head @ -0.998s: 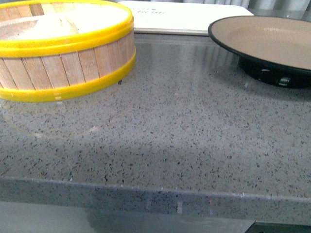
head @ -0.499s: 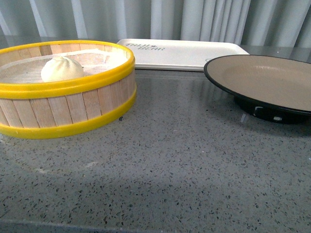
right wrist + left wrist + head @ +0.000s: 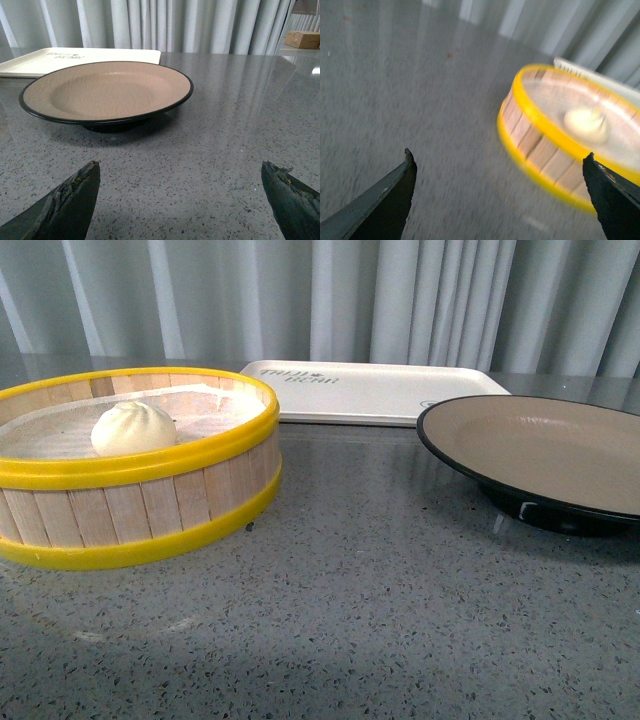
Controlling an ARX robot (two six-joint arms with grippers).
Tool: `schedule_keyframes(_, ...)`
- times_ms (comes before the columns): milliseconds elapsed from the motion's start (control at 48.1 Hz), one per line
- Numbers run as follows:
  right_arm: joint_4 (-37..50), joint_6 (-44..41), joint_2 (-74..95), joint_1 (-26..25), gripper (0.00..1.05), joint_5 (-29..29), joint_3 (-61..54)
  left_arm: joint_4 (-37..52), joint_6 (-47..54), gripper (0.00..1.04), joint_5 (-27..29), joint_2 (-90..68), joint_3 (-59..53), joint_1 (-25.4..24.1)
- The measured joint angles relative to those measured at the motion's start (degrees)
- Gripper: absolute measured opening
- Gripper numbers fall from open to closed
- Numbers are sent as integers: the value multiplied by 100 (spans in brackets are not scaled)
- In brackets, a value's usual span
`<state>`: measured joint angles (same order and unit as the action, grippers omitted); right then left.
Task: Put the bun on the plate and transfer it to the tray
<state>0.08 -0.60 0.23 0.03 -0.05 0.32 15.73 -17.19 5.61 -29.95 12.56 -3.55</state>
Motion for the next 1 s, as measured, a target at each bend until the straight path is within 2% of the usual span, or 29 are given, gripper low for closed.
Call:
schedule_keyframes(104, 0, 0, -2, 0, 96, 2, 0, 898, -59, 98, -385, -863, 490, -199)
schedule_keyframes(208, 0, 0, -2, 0, 96, 0, 0, 1731, 168, 98, -1091, -1908, 1025, -234)
schedule_keyframes(270, 0, 0, -2, 0, 96, 0, 0, 1882, 251, 98, -1294, -2229, 1193, -240)
schedule_keyframes(499, 0, 0, -2, 0, 96, 0, 0, 1773, 1078, 98, -2717, -3681, 2428, -275)
schedule_keyframes(686, 0, 0, -2, 0, 96, 0, 0, 754, 1735, 98, -3438, -4531, 3458, -249)
schedule_keyframes(853, 0, 0, -2, 0, 96, 0, 0, -240, 2131, 98, -4391, -4946, 3950, -120)
schedule_keyframes(998, 0, 0, -2, 0, 96, 0, 0, -979, 2573, 98, -4697, -4999, 4376, 109)
